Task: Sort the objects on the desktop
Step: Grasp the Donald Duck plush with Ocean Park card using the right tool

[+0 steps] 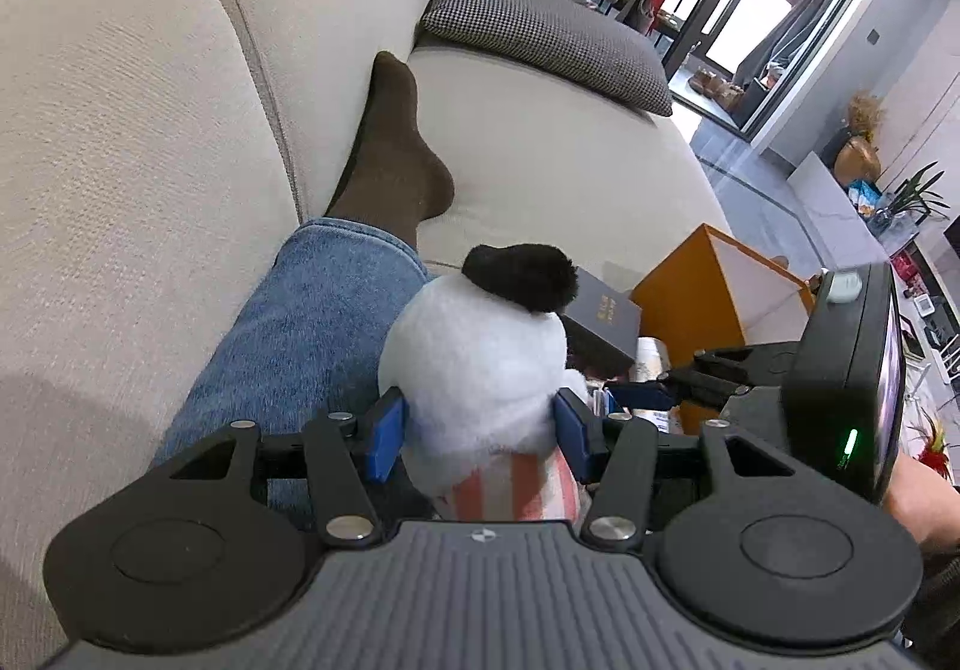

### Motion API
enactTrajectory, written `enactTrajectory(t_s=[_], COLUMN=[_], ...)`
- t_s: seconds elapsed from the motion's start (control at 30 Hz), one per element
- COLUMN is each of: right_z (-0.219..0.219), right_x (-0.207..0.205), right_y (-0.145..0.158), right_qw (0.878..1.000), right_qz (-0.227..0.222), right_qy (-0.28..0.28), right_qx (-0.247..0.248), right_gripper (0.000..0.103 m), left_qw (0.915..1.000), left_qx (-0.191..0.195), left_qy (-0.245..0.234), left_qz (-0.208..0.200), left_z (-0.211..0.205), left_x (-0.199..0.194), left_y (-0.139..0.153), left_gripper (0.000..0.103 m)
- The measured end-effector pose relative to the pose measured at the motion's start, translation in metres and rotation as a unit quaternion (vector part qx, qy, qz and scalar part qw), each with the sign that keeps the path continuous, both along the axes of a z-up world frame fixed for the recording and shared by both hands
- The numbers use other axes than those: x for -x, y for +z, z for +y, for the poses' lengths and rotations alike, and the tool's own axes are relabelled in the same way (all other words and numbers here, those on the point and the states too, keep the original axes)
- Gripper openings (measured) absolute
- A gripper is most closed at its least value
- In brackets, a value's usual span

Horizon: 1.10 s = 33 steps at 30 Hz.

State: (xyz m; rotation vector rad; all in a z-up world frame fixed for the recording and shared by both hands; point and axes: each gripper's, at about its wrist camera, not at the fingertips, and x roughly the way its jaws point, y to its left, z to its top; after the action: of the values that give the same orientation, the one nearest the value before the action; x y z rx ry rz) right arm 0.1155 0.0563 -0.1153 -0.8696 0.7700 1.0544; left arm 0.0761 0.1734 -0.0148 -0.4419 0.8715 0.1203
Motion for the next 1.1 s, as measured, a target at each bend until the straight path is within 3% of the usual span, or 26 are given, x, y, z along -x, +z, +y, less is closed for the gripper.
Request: enactTrajectory(t_s=[0.13,0.2,0.3,0.4,0.57,0.63,0.77,0.97,1.1], right_z=[-0.016,-0.027,-0.042,-0.049,-0.045,-0.048,-0.061,-0.074,-0.075], right_x=[-0.019,-0.031,-0.047,-0.058,-0.051,-0.051,-0.046,-0.033,-0.016], right_y=[0.014,0.016,0.011,0.001,0.001,0.003,0.011,0.011,0.013], right_qw=[0.991,0.978,0.948,0.927,0.936,0.936,0.938,0.949,0.962], right_qz=[0.093,0.148,0.226,0.265,0.247,0.252,0.242,0.215,0.193], right_qy=[-0.091,-0.14,-0.211,-0.251,-0.237,-0.229,-0.223,-0.204,-0.157], right_qx=[-0.034,-0.053,-0.075,-0.082,-0.085,-0.093,-0.108,-0.108,-0.114], right_gripper=[0.041,0.041,0.04,0.04,0.044,0.05,0.05,0.049,0.05], left_qw=[0.9998,0.9995,0.9991,0.9986,0.9979,0.9977,0.9978,0.9993,0.9996], left_qx=[0.014,0.027,0.037,0.044,0.044,0.043,0.039,0.026,0.023], left_qy=[-0.011,-0.016,-0.022,-0.023,-0.017,-0.017,-0.018,0.001,0.013], left_qz=[-0.004,-0.002,0.005,0.021,0.045,0.049,0.05,0.026,0.011], left_z=[-0.008,-0.013,-0.022,-0.03,-0.037,-0.039,-0.041,-0.033,-0.026], left_x=[0.011,0.014,0.013,0.006,-0.002,-0.004,-0.008,0.006,0.011], left_y=[0.001,-0.002,-0.01,-0.025,-0.044,-0.049,-0.053,-0.032,-0.02], left_gripper=[0.06,0.06,0.06,0.061,0.06,0.06,0.06,0.06,0.06])
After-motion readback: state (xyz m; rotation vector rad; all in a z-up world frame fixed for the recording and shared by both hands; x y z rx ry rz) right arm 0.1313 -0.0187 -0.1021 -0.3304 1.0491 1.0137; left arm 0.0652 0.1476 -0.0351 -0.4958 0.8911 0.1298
